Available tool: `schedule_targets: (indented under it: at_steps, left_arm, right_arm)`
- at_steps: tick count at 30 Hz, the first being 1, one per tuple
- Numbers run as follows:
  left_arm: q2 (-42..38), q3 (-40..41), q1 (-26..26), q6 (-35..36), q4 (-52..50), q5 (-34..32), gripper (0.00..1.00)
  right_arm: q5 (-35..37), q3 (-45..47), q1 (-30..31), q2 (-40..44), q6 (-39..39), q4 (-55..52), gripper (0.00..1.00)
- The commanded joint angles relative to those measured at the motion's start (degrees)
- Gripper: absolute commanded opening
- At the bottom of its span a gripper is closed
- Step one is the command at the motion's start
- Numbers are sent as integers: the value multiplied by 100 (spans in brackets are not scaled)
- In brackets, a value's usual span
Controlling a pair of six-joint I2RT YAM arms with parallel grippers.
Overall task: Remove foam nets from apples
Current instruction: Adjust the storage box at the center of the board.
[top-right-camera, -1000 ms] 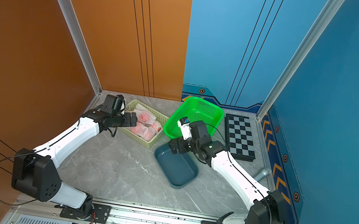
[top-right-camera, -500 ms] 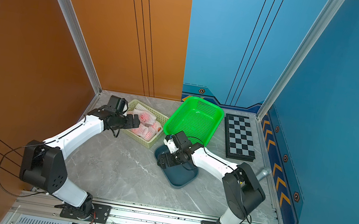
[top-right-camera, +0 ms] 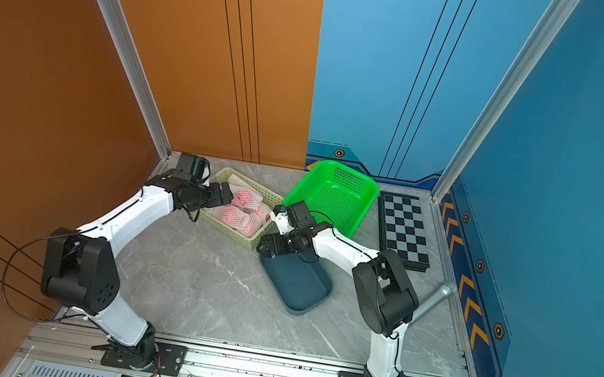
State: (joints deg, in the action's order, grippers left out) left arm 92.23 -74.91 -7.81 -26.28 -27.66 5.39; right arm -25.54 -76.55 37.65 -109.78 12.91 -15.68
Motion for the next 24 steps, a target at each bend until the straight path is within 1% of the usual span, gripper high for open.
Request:
schedule_targets:
  at_steps: [1,4,5,6,9,11,13,15,19,24]
  left_arm:
    - [98,-112,17,-17,97,260,98]
    - [237,-182,28,-43,163,384,100]
    - [287,-213,23,-52,180,448,99]
    - [347,-254,17,-61,206,529,96]
    - [492,-322,-15,-98,208,658,93]
    - [524,-293,-79,-77,201,644,92]
    - [446,-149,-134,-87,200,453,92]
    - [308,24,-147,-129,200,276,92]
    - [-130,337,-72,-178,107,36,94]
    - [-761,587,139,-70,-343,-322,100]
  right_arm:
    - [-143,-91,-3,208,-156,113,100]
    - [-195,-80,36,536,-174,-39,100]
    - [-201,-40,48,640,-174,-98,100]
    - [-185,-31,65,759,-161,-178,100]
    - [-32,87,77,1091,-165,-375,100]
    - [79,184,68,1292,-143,-385,100]
    - [134,248,49,1422,-129,-230,100]
    - [119,144,50,1348,-130,-93,100]
    - [-83,-461,100,760,-89,-53,97]
    - [-14,-1182,195,16,-61,27,96]
